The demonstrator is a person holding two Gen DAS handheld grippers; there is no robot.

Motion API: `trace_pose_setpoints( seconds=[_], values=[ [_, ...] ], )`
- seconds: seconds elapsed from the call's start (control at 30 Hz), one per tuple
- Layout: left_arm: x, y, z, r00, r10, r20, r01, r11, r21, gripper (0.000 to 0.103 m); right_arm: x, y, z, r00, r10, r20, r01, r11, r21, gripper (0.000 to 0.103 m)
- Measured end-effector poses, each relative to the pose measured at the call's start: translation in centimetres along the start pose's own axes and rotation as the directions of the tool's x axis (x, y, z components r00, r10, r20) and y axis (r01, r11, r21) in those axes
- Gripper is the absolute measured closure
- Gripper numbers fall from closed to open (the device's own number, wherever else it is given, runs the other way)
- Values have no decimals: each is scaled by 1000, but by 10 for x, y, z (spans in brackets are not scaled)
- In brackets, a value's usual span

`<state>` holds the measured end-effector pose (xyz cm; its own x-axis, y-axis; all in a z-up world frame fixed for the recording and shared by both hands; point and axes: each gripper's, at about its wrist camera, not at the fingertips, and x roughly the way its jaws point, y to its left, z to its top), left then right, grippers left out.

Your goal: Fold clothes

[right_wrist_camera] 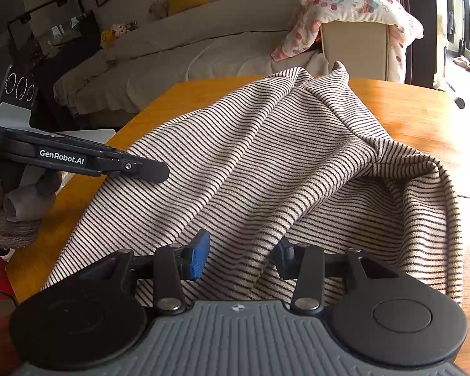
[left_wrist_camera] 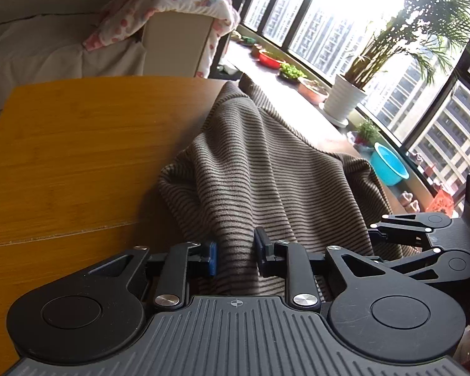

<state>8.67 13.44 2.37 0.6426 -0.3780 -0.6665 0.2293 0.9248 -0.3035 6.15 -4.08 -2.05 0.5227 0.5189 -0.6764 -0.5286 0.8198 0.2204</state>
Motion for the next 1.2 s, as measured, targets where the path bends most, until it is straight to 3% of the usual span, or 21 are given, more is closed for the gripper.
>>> trace_pose_setpoints(
  seconds=[0.07, 0.13, 0.2, 0.3, 0.43, 0.53, 0.6, 0.67, 0.73, 0.83, 0.97, 1.03, 1.1, 1.13, 1.17, 1.2],
  values=[
    [-16, 4, 17, 995, 20, 100, -19, 1000, -12, 90, -2, 3, -1, 1000, -15, -3, 15, 1000, -21, 61],
    [-36, 19, 39, 969, 99, 224, -94, 995, -32, 90, -3, 3, -2, 1000, -23, -3, 23, 999, -28, 61],
    [-48, 44, 56, 946, 173, 275, -154, 984, -89, 90, -5, -1, -2, 999, -34, 2, 34, 999, -12, 64],
    [-45, 76, 62, 942, 235, 240, -211, 970, -124, 85, -6, -14, 3, 999, -52, 10, 51, 998, 45, 65],
    [-37, 96, 52, 956, 255, 145, -238, 963, -126, 73, -15, -28, 12, 996, -78, 38, 74, 994, 83, 65],
    [-52, 98, 41, 964, 213, 157, -195, 973, -126, 52, -31, -28, 19, 985, -134, 111, 130, 991, 39, 67],
    [-62, 92, 37, 966, 181, 184, -165, 981, -97, 41, -38, -16, 23, 959, -224, 172, 244, 964, -104, 68],
    [-60, 77, 39, 969, 152, 196, -148, 988, -32, 31, -33, -2, 25, 937, -285, 202, 336, 896, -292, 68],
    [-47, 63, 44, 970, 157, 185, -168, 985, 42, 27, -18, 9, 24, 912, -337, 234, 410, 742, -530, 68],
    [-20, 57, 52, 971, 187, 150, -200, 977, 80, 27, 1, 20, 5, 894, -354, 276, 426, 476, -769, 68],
    [17, 50, 63, 968, 228, 105, -240, 962, 132, 27, 23, 31, -24, 937, -259, 234, 284, 179, -942, 68],
    [35, 46, 69, 965, 249, 83, -259, 953, 158, 27, 28, 38, -39, 957, -181, 229, 242, 58, -968, 68],
    [53, 42, 74, 961, 270, 61, -277, 943, 185, 28, 33, 44, -44, 958, -118, 262, 263, -2, -965, 68],
    [62, 41, 77, 958, 281, 51, -285, 938, 199, 29, 35, 45, -41, 958, -96, 269, 272, 16, -962, 71],
    [71, 40, 80, 955, 292, 41, -295, 933, 208, 34, 34, 46, -33, 959, -87, 269, 276, 94, -956, 77],
    [75, 44, 82, 952, 305, 36, -306, 931, 198, 48, 31, 46, -23, 958, -83, 274, 285, 184, -941, 90]
  ],
)
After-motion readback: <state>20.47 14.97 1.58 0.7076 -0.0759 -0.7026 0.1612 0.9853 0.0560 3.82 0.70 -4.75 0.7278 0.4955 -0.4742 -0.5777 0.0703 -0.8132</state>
